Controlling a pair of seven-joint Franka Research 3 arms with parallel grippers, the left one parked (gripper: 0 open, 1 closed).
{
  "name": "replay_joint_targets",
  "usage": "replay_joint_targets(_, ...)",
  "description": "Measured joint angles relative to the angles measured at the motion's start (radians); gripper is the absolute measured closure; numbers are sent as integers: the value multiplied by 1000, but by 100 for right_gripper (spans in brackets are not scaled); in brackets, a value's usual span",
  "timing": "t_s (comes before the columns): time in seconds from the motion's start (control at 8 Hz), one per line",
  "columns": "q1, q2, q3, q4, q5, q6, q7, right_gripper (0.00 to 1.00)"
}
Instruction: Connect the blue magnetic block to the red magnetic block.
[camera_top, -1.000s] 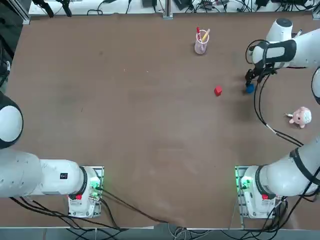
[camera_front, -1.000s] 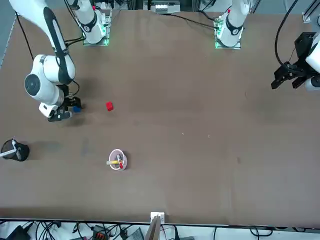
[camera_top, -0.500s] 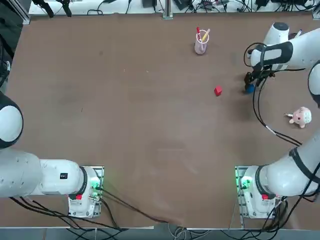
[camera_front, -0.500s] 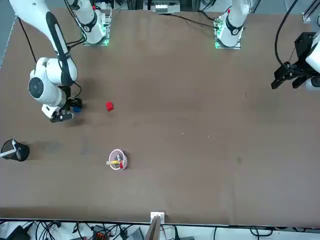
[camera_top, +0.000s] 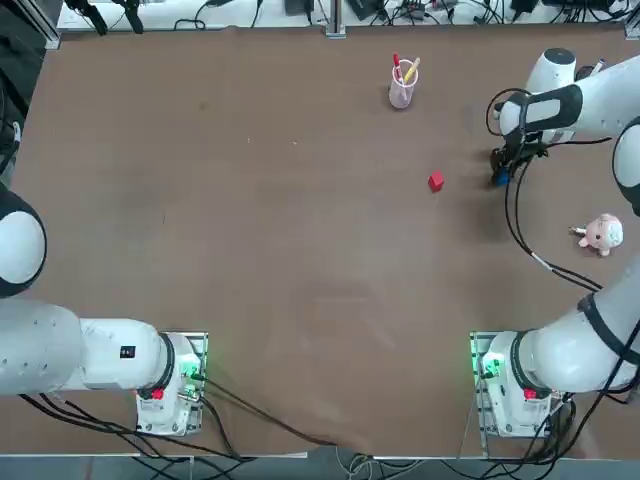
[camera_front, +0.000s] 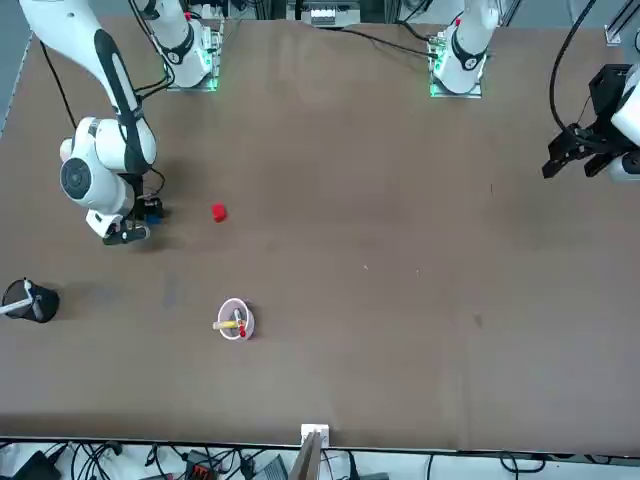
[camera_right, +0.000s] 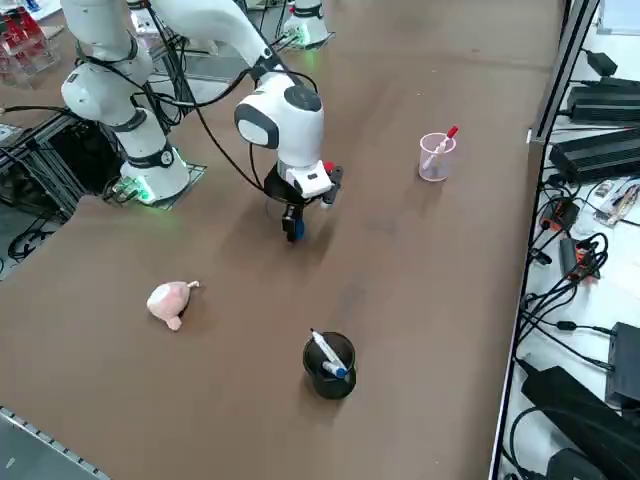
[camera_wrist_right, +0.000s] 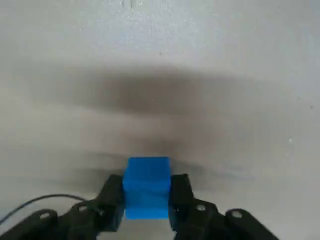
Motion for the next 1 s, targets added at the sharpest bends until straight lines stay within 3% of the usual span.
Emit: replay_joint_targets(1.0,12,21,37,37,30,4,106,51)
